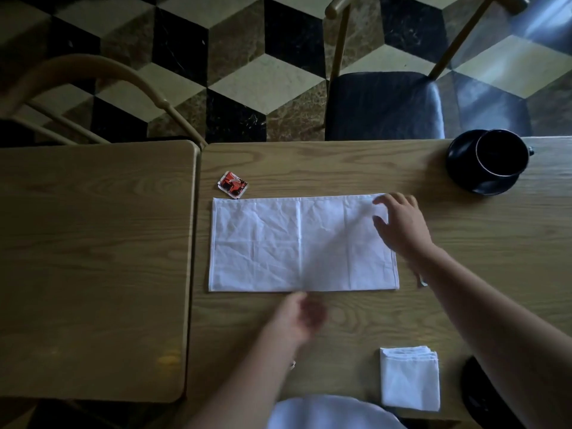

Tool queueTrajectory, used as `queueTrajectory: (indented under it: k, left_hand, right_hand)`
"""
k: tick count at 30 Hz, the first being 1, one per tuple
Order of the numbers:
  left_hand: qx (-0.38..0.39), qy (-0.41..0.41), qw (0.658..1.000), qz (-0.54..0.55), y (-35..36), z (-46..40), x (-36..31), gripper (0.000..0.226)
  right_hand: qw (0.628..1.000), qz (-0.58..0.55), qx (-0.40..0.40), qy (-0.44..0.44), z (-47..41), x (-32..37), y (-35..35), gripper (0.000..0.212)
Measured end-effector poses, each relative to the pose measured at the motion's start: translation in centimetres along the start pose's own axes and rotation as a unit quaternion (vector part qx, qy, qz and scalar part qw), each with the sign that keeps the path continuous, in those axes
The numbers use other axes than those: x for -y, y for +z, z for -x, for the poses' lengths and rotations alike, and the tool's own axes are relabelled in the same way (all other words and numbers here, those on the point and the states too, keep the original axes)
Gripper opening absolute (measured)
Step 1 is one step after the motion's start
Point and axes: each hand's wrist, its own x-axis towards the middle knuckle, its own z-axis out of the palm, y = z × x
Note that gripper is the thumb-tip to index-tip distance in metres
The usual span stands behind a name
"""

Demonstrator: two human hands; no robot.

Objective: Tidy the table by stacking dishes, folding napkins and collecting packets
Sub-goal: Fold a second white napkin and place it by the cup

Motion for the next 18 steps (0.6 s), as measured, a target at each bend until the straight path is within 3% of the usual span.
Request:
queueTrajectory:
  k: [1, 4, 7, 9, 13, 18]
  left_hand:
    - [0.012, -0.025, 1.000, -0.004, 2.5, 0.4, 1.3, 0.013]
    - [-0.004, -0.023, 1.000, 0.011, 7.8, 0.0, 4.1, 0.032]
    - [-0.002, -0.030, 0.993, 0.113, 10.1, -0.8, 5.2, 0.010]
    - [-0.025, -0.039, 0.989, 0.140, 10.4, -0.9, 5.0, 0.011]
    - [-0.007, -0.031, 0.984, 0.175, 10.1, 0.3, 3.8, 0.022]
    - [0.182, 0.057, 0.937, 0.294, 10.2, 3.1, 0.9, 0.035]
  right_hand:
    - [0.998, 0.043, 0.039, -0.024, -2.0, 0.9, -0.5, 0.039]
    - [0.978, 0.159, 0.135, -0.024, -5.8, 3.1, -1.0, 0.049]
    - [0.946, 0.249, 0.205, -0.016, -6.3, 4.8, -0.9, 0.037]
    - [0.923, 0.282, 0.261, -0.005, -6.3, 6.5, -1.4, 0.030]
    - [0.921, 0.190, 0.340, -0.027, -5.8, 11.2, -4.8, 0.037]
    - [0.929, 0.088, 0.324, -0.152, -3.3, 17.7, -12.7, 0.021]
